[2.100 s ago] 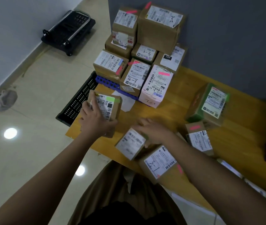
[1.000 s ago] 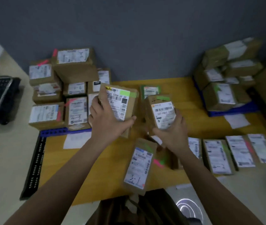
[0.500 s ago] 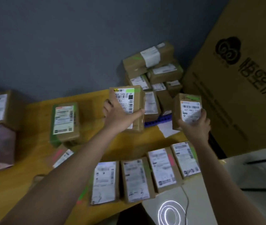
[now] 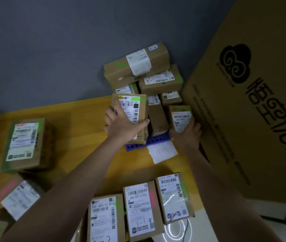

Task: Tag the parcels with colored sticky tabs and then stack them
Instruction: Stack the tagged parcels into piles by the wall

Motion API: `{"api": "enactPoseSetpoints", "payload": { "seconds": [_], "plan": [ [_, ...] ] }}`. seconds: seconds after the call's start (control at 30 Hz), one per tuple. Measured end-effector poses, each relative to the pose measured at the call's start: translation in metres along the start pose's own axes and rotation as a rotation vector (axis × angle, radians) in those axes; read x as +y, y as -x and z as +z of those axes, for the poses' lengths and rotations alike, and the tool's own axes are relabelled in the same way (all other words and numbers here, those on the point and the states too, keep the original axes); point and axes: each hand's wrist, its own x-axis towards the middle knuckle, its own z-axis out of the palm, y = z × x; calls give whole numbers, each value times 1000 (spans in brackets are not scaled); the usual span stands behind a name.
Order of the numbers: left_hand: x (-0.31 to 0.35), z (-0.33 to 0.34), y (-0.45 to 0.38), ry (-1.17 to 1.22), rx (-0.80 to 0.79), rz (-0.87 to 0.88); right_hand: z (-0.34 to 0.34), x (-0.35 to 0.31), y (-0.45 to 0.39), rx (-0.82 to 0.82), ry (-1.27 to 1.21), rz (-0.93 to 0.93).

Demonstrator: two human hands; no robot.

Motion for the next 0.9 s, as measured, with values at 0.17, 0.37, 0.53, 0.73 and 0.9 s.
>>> {"api": "enactPoseSetpoints", "payload": {
  "seconds": [0.17,0.37,0.53,0.73,0.9],
  "plan": [
    [2,4,-11,-9,-65,-21,10,16,-18,-133,-55,-84],
    [10,-1,-21,17,-45,57,-6,0,5,13,37,-345],
    [20,-20,-41,-293,-141,436,-29,-65,15,-493,-802,-73],
    [16,-38,-70,-406,-205,629,7,-85,-10,-648,-1086,25],
    [-18,-17,-79,-70,-83,281,26,-100,-18,-405,-982,253]
  ]
}}
